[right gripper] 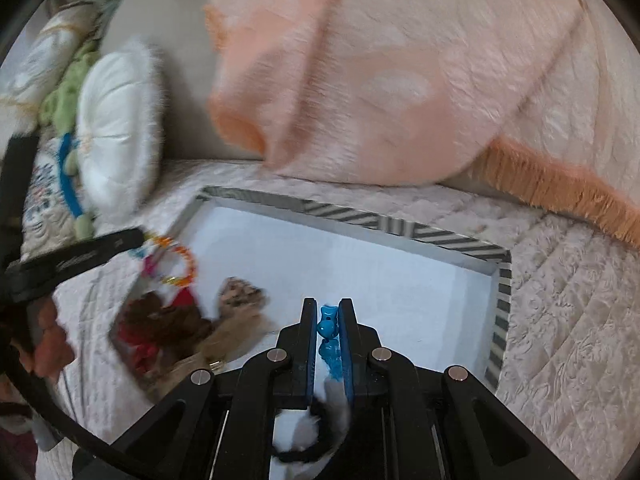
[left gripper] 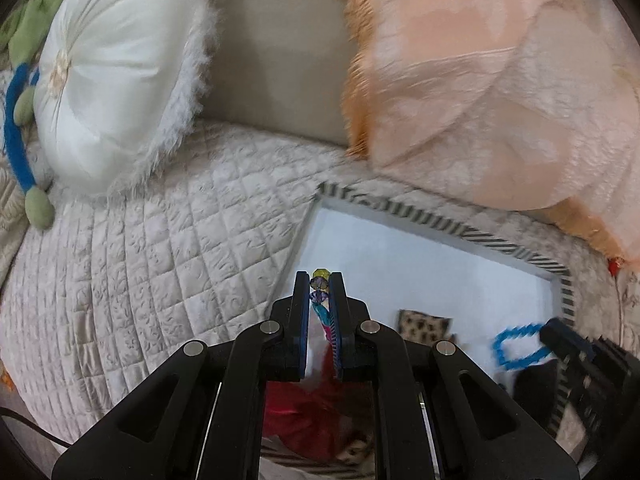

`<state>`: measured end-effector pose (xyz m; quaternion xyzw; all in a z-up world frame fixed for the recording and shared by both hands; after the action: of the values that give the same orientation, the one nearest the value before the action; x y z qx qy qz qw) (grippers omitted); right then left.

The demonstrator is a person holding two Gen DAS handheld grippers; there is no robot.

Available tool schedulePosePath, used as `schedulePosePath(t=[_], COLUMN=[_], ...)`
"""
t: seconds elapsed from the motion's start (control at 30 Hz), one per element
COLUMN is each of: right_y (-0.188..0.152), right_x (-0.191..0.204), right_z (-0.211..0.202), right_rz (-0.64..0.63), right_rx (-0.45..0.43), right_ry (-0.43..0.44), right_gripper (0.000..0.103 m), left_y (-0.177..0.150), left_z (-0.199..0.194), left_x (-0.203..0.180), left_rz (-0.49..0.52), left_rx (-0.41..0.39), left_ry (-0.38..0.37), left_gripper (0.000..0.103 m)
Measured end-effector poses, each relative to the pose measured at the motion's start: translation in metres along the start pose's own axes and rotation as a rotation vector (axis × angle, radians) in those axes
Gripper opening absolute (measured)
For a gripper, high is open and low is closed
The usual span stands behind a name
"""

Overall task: Organize jewelry
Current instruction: 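Carry both bracelets into the striped tray and open both tools, then withdraw both open tools from the tray toward the remaining bracelets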

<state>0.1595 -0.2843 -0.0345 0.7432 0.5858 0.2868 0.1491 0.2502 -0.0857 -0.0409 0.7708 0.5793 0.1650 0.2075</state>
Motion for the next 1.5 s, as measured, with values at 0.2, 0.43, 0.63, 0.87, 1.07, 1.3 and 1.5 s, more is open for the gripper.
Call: schedulePosePath(t=[0.2,0.43,0.63,0.87,1.07,1.3,1.5], right_y=[0.003,0.002,-0.007,-0.025,-0.033,-0.04,-0.051], right_x=[-0.034,-0.054,-0.047,-0.042,-0.035,-0.018,-0.01], right_z=[0.018,0.021,0.006,-0.009,-0.025,-0.039,-0.05], right_rz=[0.049,0.098,0.077,0.07,0.069,0.045,0.039], right_rx=[-0.006,-0.007,-0.03,-0.021,-0.029,-0.033,-0.034], right_ry=[-0.083,-0.132,-0.113,-0.098,-0.085,-0.07,-0.058], right_gripper=[0.01,0.018,0.023,0.026,0.029,0.033,0.035], left_y=[-0.024,-0.029,-0.036,-0.04,-0.046,-0.053,-0.062], left_z=[0.023,0.022,0.02,0.005,-0.013,-0.035,-0.048], left_x=[0.017,0.013,0.008,0.0,-0.002,-0.003,-0.002], left_rz=[-0.012,-0.007,0.014,0.022,0.035,0.042,0.037], left_rx=[0.05,0.037,0.036,0.013,-0.006,-0.031,-0.04], left_ry=[0.029,0.014,0.016,0.02,0.031,0.041,0.047], left_gripper=[0.008,0.009,0.025,0.04,0.04,0.04,0.04])
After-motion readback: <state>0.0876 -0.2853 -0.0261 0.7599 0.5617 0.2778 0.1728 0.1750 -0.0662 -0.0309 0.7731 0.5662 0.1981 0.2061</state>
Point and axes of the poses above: each gripper's, at about its wrist camera, not at the fingertips, and z roughly the way its jaws point, x to its left, y to its top, the point moved 7 cm from there along z, roughly the way its jaws point, and after that the axes turned 8 degrees about z, right-handed, at the moved point
